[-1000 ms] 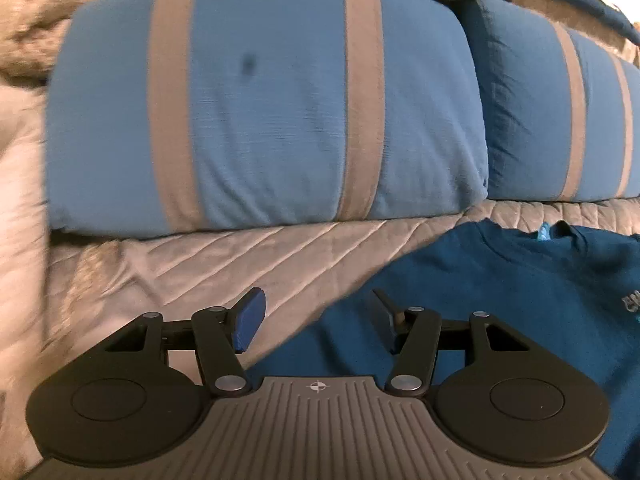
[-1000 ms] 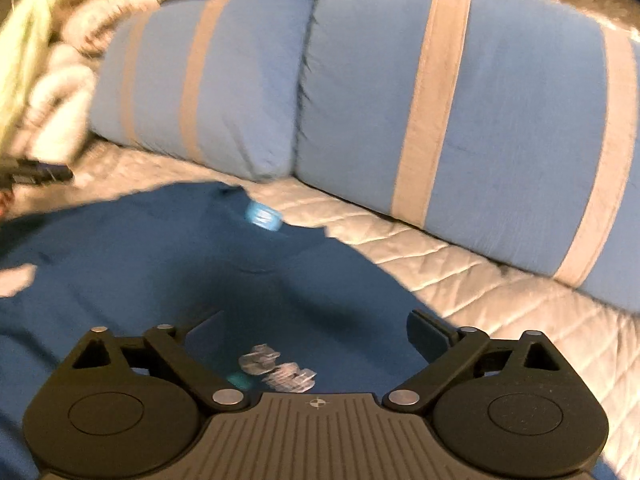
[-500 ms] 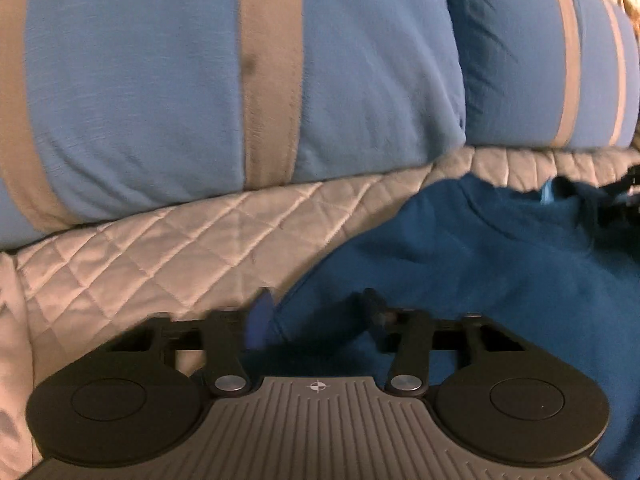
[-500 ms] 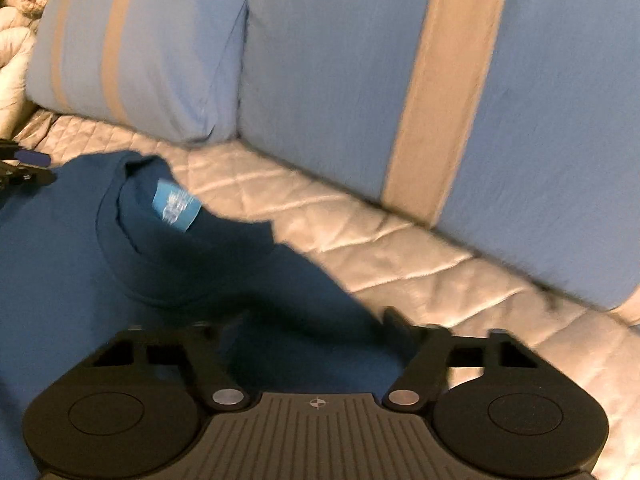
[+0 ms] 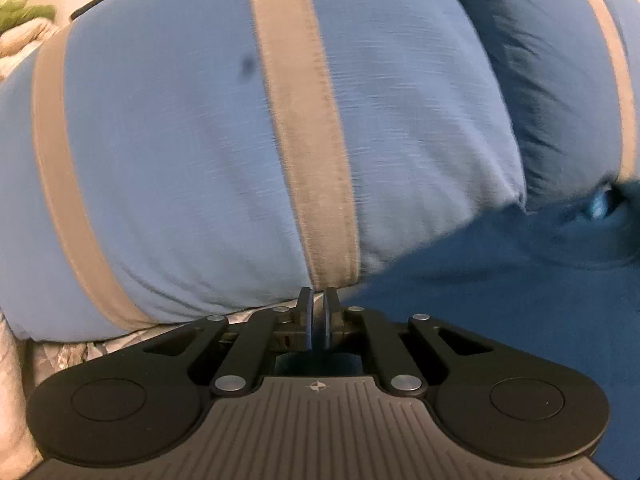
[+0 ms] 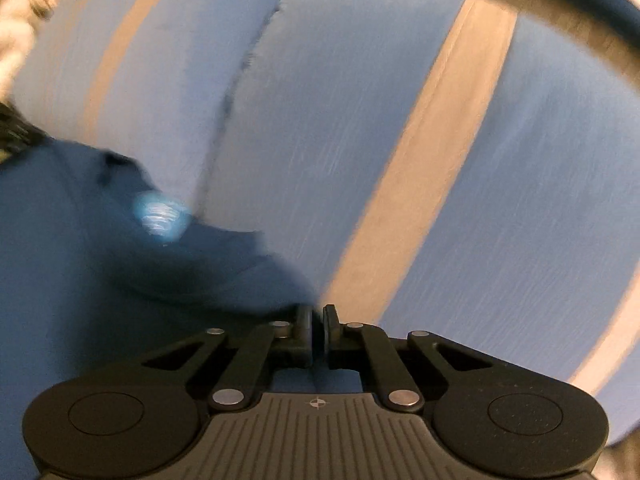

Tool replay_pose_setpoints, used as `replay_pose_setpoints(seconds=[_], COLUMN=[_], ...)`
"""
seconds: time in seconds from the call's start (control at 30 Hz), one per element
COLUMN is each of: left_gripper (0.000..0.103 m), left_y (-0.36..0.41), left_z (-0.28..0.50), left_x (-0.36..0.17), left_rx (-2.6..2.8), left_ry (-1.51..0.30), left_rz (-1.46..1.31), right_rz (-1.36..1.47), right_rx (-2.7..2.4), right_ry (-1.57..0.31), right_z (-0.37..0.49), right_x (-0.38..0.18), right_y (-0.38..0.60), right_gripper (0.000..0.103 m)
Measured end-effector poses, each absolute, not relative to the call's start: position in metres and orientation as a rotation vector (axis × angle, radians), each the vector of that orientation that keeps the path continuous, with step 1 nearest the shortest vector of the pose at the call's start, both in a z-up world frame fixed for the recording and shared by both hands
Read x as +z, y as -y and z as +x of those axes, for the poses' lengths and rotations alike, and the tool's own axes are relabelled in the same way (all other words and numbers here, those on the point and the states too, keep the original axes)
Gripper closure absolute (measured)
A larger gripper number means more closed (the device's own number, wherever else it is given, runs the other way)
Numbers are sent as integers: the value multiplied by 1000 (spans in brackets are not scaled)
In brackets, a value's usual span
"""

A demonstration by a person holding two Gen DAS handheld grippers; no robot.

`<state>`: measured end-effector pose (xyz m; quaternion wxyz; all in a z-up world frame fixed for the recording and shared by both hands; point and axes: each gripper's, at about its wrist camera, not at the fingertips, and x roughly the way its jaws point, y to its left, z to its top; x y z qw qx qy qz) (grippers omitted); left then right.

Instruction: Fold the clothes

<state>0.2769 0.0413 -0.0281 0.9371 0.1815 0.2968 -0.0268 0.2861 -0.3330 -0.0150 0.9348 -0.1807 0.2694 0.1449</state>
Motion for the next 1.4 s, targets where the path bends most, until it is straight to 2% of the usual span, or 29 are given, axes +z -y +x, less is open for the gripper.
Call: replay_pose_setpoints(seconds=[0.03,0.07,0.1,0.13,0.2,0.23,0.4,0.53,0.87,1.0,1.17,1.4], left_gripper=[88,81,66,55,45,45,36,36,36,31,27,27], left_y=[-39,-37,-36,-36,-38,-40,-47,-58,-104,-120,-149,-213], left_z=[272,266,258,250,231,221,150,109,56,33,1,-56], left_x=[-26,-24,-18,-13,2,10,56,79,146,170,153,87], left_rx=[-43,-30,-24,-19,-17,-26,-79,-88,-52,-20,33,148], left_ry=[-596,-586,-572,-558,-538,-533,-471,-461,-407,-383,-406,-459], left_rz=[394,417,416,415,396,377,294,271,89,120,122,14], right_rz=[-379,-377,-369,-362,-352,-348,-314,-243,-301,-287,-243,-99], right_rx=[278,281,292,303,322,331,363,372,386,428,524,673], right_ry=[-556,-558,-558,-558,-562,-565,-525,-497,-378,-340,-391,-523], right_z=[285,281,274,267,250,239,174,126,41,14,-6,-20], right_x=[-14,-11,-7,-2,10,19,72,117,221,258,240,145], right_y=[331,331,331,330,330,330,343,375,381,371,343,305], right_gripper=[45,32,15,9,6,4,0,0,0,0,0,0])
